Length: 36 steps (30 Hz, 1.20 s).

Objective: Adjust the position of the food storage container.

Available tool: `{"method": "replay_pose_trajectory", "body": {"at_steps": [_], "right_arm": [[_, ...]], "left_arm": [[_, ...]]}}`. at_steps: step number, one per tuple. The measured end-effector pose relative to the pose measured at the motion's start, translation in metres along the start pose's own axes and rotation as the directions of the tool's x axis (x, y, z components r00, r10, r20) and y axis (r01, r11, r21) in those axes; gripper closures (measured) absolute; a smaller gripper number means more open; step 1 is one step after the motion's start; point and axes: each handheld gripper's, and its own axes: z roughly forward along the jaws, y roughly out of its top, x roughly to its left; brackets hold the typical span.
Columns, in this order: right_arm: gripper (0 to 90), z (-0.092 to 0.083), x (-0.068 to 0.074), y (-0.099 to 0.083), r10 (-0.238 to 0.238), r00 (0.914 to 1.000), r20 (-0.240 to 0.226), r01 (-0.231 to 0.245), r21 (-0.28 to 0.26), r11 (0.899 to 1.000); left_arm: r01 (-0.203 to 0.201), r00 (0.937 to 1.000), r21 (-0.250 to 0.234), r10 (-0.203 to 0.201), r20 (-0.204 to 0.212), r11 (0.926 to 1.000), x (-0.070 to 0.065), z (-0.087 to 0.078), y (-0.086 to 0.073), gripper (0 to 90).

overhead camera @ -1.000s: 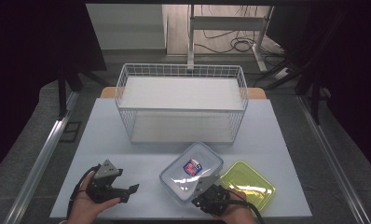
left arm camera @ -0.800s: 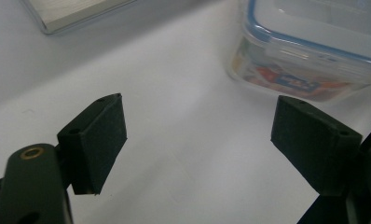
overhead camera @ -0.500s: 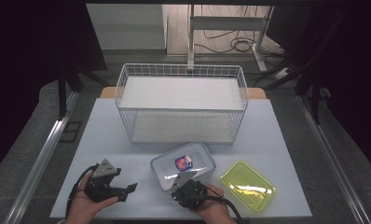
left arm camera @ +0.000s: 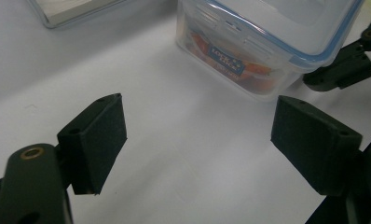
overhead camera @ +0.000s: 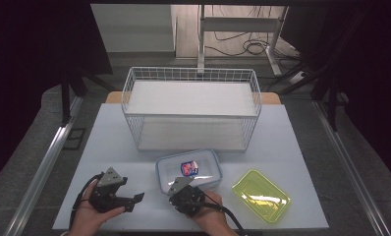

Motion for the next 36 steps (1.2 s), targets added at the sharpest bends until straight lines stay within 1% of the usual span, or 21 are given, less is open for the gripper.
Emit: {"method": "replay_pose_trajectory", "body": {"at_steps": [1,2,3,5,6,7,8,9,10,12,13,14,15,16,18,19,22,26,31,32,36], "right_arm": [[89.8,-0.013,-0.001,-0.002,0.007,0.9999,-0.011,-0.008,-0.022,1.000],[89.8,-0.013,-0.001,-0.002,0.007,0.9999,-0.011,-0.008,-0.022,1.000],[89.8,-0.031,-0.006,-0.004,0.025,0.9997,-0.004,-0.025,-0.050,0.998],[89.8,-0.052,-0.015,-0.006,0.061,0.9979,0.022,-0.059,-0.090,0.994],[89.8,-0.052,-0.015,-0.006,0.061,0.9979,0.022,-0.059,-0.090,0.994],[89.9,-0.062,-0.021,-0.008,0.077,0.9963,0.037,-0.073,-0.106,0.992],[89.9,-0.071,-0.028,-0.010,0.098,0.9938,0.052,-0.091,-0.120,0.989],[89.9,-0.086,-0.043,-0.013,0.130,0.9889,0.071,-0.121,-0.121,0.985],[89.9,-0.092,-0.050,-0.015,0.139,0.9860,0.093,-0.127,-0.124,0.984],[89.9,-0.100,-0.063,-0.020,0.176,0.9741,0.142,-0.158,-0.128,0.979],[89.9,-0.100,-0.063,-0.020,0.176,0.9741,0.142,-0.158,-0.128,0.979],[89.9,-0.102,-0.070,-0.022,0.198,0.9683,0.153,-0.179,-0.126,0.976],[89.8,-0.102,-0.081,-0.028,0.230,0.9542,0.192,-0.210,-0.119,0.971],[89.8,-0.102,-0.081,-0.028,0.230,0.9542,0.192,-0.210,-0.119,0.971],[89.9,-0.100,-0.090,-0.033,0.256,0.9428,0.214,-0.237,-0.113,0.965],[89.9,-0.098,-0.094,-0.036,0.250,0.9370,0.244,-0.233,-0.095,0.968],[89.9,-0.096,-0.097,-0.037,0.251,0.9323,0.260,-0.238,-0.082,0.968],[89.9,-0.091,-0.106,-0.041,0.273,0.9207,0.279,-0.266,-0.064,0.962],[89.8,-0.087,-0.110,-0.045,0.272,0.9200,0.282,-0.273,-0.038,0.961],[89.8,-0.085,-0.112,-0.047,0.270,0.9235,0.273,-0.273,-0.027,0.962],[89.9,-0.083,-0.111,-0.046,0.264,0.9277,0.264,-0.270,-0.014,0.963]], "left_arm": [[0.001,1.0000,-0.001,-0.001,-0.001,1.0000,0.000,0.000,0.000,18.1],[0.002,1.0000,-0.001,-0.002,-0.001,1.0000,0.001,0.000,0.000,18.1],[0.006,1.0000,-0.001,-0.006,-0.003,1.0000,0.002,0.000,-0.001,18.2],[0.007,1.0000,-0.001,-0.007,-0.005,1.0000,0.002,0.000,0.000,18.1],[0.007,1.0000,-0.001,-0.007,-0.005,1.0000,0.002,0.000,0.000,18.1],[0.004,1.0000,-0.001,-0.004,-0.005,1.0000,0.002,0.000,0.000,18.1],[0.003,1.0000,-0.002,-0.003,-0.005,1.0000,0.001,0.000,0.000,18.1],[0.004,1.0000,-0.004,-0.004,-0.005,1.0000,0.001,0.000,0.000,18.1],[0.006,1.0000,-0.005,-0.006,-0.005,1.0000,0.001,0.001,0.000,18.1],[0.007,1.0000,-0.005,-0.007,-0.005,1.0000,0.001,0.001,0.000,18.1],[0.007,1.0000,-0.003,-0.007,-0.006,1.0000,0.001,0.001,0.000,18.1],[0.007,1.0000,-0.001,-0.007,-0.007,1.0000,0.001,0.001,0.000,18.1],[0.004,1.0000,0.003,-0.004,-0.006,1.0000,0.001,0.001,0.000,18.1],[0.004,1.0000,0.003,-0.004,-0.006,1.0000,0.001,0.001,0.000,18.1],[0.006,1.0000,0.000,-0.006,-0.006,1.0000,0.002,0.001,0.000,18.1],[0.008,0.9999,-0.001,-0.008,-0.009,1.0000,0.002,0.001,0.000,18.1],[0.009,0.9999,0.002,-0.009,-0.007,1.0000,0.002,0.002,-0.001,18.1],[0.004,1.0000,0.005,-0.004,-0.004,1.0000,0.002,0.002,-0.001,18.1],[0.010,0.9999,0.006,-0.010,-0.003,0.9999,0.002,0.003,-0.001,18.1],[0.008,1.0000,0.009,-0.008,-0.002,0.9999,0.002,0.003,-0.001,18.1],[0.007,1.0000,0.010,-0.007,-0.001,0.9999,0.001,0.004,-0.002,18.1]]}}
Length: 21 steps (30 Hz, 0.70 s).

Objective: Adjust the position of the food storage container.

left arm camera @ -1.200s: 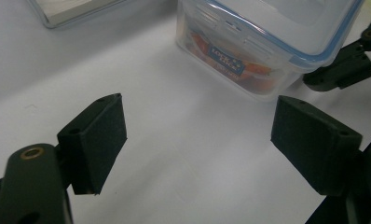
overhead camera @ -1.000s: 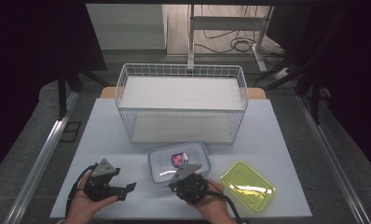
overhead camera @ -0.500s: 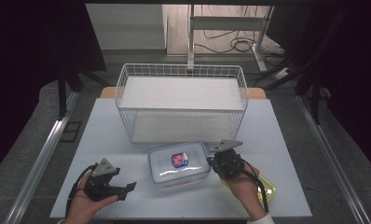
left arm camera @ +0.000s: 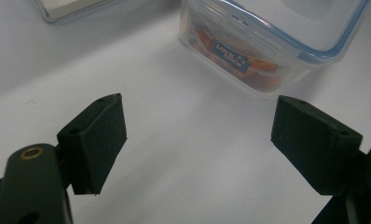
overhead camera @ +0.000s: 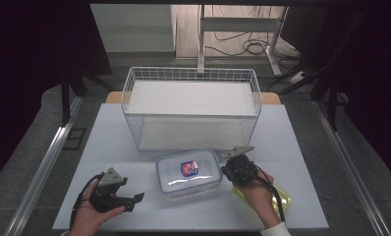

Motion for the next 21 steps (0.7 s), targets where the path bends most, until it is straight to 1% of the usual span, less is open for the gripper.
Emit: {"method": "replay_pose_trajectory", "body": {"at_steps": [2,13,18,19,21], "right_arm": [[89.9,0.000,0.001,0.000,-0.007,0.9999,0.009,0.007,0.001,1.000],[90.0,-0.002,0.005,0.001,-0.019,0.9997,0.013,0.019,0.014,1.000],[90.0,-0.002,0.010,0.003,-0.026,0.9996,-0.013,0.027,0.023,0.999],[90.0,-0.003,0.012,0.003,-0.034,0.9993,-0.018,0.034,0.024,0.999],[90.0,-0.003,0.014,0.003,-0.032,0.9989,-0.035,0.033,0.025,0.999]], "left_arm": [[-0.001,1.0000,-0.004,0.001,0.000,1.0000,0.000,-0.001,0.000,18.1],[-0.001,1.0000,0.006,0.001,0.001,1.0000,0.000,0.002,0.000,18.1],[0.007,1.0000,0.005,-0.007,0.003,1.0000,0.002,0.002,0.000,18.1],[0.009,1.0000,0.005,-0.009,0.004,0.9999,0.002,0.002,0.000,18.1],[0.011,0.9999,0.003,-0.011,0.004,0.9999,0.002,0.002,-0.001,18.1]]}}
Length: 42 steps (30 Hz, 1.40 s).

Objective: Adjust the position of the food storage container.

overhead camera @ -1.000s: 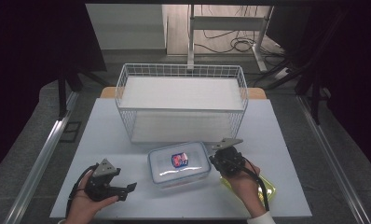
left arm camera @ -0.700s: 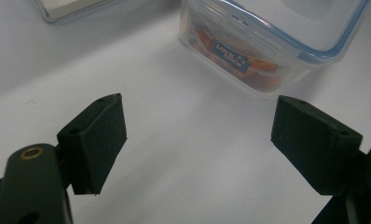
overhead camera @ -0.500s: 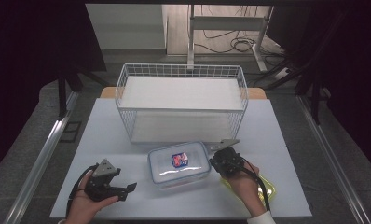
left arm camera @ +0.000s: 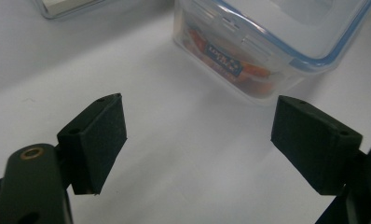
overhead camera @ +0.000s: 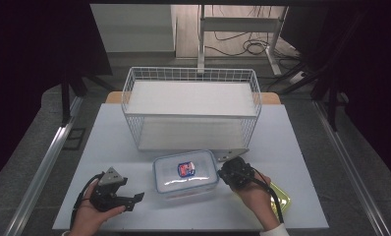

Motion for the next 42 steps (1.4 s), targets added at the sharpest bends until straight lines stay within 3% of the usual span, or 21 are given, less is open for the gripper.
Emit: {"method": "replay_pose_trajectory", "body": {"at_steps": [15,18,22,26,39,42], "right_arm": [[90.0,-0.001,0.018,0.003,-0.024,0.9961,-0.085,0.023,-0.016,1.000],[89.9,0.001,0.019,0.004,-0.033,0.9983,-0.049,0.033,0.000,0.999],[89.9,0.007,0.013,0.004,-0.008,0.9993,-0.037,0.009,0.014,1.000],[89.9,0.007,0.014,0.004,-0.019,0.9995,-0.024,0.019,0.015,1.000],[89.9,0.010,0.013,0.003,-0.017,0.9997,-0.018,0.018,0.030,0.999],[89.9,0.010,0.014,0.002,-0.012,0.9993,-0.037,0.013,0.028,1.000]], "left_arm": [[0.021,0.9998,-0.025,-0.021,-0.004,0.9995,0.005,-0.005,0.001,18.1],[0.029,0.9996,-0.032,-0.029,-0.007,0.9991,0.007,-0.007,0.001,18.1],[0.028,0.9996,-0.029,-0.029,-0.003,0.9992,0.007,-0.006,0.000,18.1],[0.024,0.9997,-0.023,-0.024,-0.001,0.9995,0.006,-0.004,0.000,18.1],[0.028,0.9996,-0.026,-0.029,-0.004,0.9993,0.007,-0.004,0.000,18.1],[0.029,0.9995,-0.027,-0.030,-0.005,0.9992,0.008,-0.005,0.000,18.1]]}}
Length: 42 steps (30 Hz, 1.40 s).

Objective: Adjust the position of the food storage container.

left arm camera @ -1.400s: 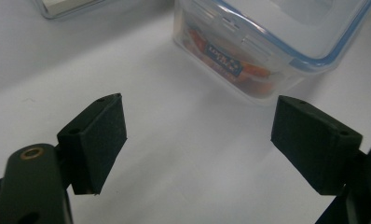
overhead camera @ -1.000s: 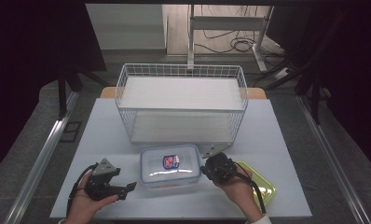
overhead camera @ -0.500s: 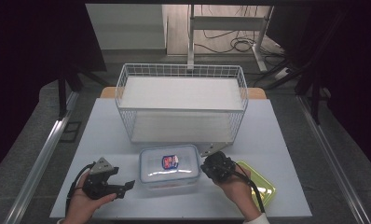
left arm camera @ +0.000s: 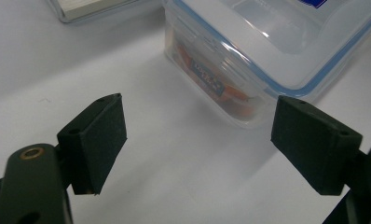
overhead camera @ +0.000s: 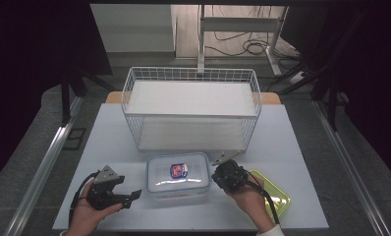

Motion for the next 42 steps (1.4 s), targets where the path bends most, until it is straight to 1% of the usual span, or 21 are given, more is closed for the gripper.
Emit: {"method": "replay_pose_trajectory", "body": {"at_steps": [4,5,11,17,18,21,23,26,32,34,35,36,38,39,41,42], "right_arm": [[89.9,0.000,0.005,0.001,-0.014,0.9997,-0.022,0.014,0.003,1.000],[89.9,0.000,0.008,0.001,-0.015,0.9990,-0.043,0.015,-0.002,1.000],[89.9,0.002,0.013,0.001,-0.025,0.9984,-0.051,0.025,-0.006,1.000],[89.9,0.003,0.019,0.003,-0.035,0.9966,-0.075,0.034,-0.006,0.999],[89.9,0.004,0.021,0.003,-0.043,0.9959,-0.080,0.042,-0.006,0.999],[89.9,0.005,0.021,0.003,-0.044,0.9950,-0.090,0.044,-0.009,0.999],[89.8,0.005,0.021,0.002,-0.036,0.9950,-0.094,0.035,-0.013,0.999],[89.9,0.005,0.022,0.002,-0.036,0.9951,-0.092,0.035,-0.019,0.999],[89.9,0.007,0.027,0.004,-0.052,0.9946,-0.089,0.050,-0.025,0.998],[89.9,0.003,0.022,0.003,-0.034,0.9960,-0.083,0.030,-0.052,0.998],[89.8,-0.001,0.020,0.002,-0.013,0.9962,-0.086,0.008,-0.067,0.998],[89.8,-0.001,0.020,0.002,-0.013,0.9962,-0.086,0.008,-0.067,0.998],[89.7,-0.008,0.014,0.001,0.021,0.9944,-0.103,-0.031,-0.103,0.994],[88.1,-0.012,0.011,-0.001,0.051,0.9918,-0.117,-0.065,-0.125,0.990],[82.2,-0.013,0.010,-0.003,0.065,0.9898,-0.127,-0.082,-0.135,0.987],[82.2,-0.013,0.010,-0.003,0.065,0.9898,-0.127,-0.082,-0.135,0.987]], "left_arm": [[0.000,1.0000,0.000,0.000,-0.001,1.0000,0.000,0.000,0.000,18.1],[0.001,1.0000,-0.003,-0.001,-0.001,1.0000,0.001,-0.001,0.000,18.1],[0.011,0.9999,-0.013,-0.011,-0.004,0.9998,0.003,-0.003,0.000,18.1],[0.022,0.9998,-0.021,-0.022,-0.003,0.9995,0.005,-0.005,0.000,18.1],[0.023,0.9997,-0.022,-0.023,-0.003,0.9995,0.006,-0.005,0.000,18.1],[0.029,0.9996,-0.024,-0.029,0.000,0.9993,0.006,-0.005,0.000,18.1],[0.034,0.9994,-0.026,-0.034,0.004,0.9991,0.007,-0.005,0.000,18.1],[0.041,0.9991,-0.026,-0.041,0.008,0.9988,0.008,-0.004,0.001,18.0],[0.044,0.9990,-0.028,-0.043,0.005,0.9986,0.008,-0.006,0.001,18.1],[0.045,0.9990,-0.032,-0.045,0.006,0.9985,0.008,-0.006,0.001,18.0],[0.048,0.9988,-0.035,-0.048,0.008,0.9982,0.008,-0.007,0.001,18.0],[0.048,0.9988,-0.035,-0.048,0.008,0.9982,0.008,-0.007,0.001,18.0],[0.052,0.9986,-0.037,-0.052,0.012,0.9979,0.009,-0.008,0.001,18.0],[0.057,0.9983,-0.038,-0.056,0.018,0.9977,0.009,-0.008,0.002,18.1],[0.063,0.9978,-0.039,-0.062,0.024,0.9972,0.009,-0.009,0.002,18.2],[0.063,0.9978,-0.039,-0.062,0.024,0.9972,0.009,-0.009,0.002,18.2]]}}
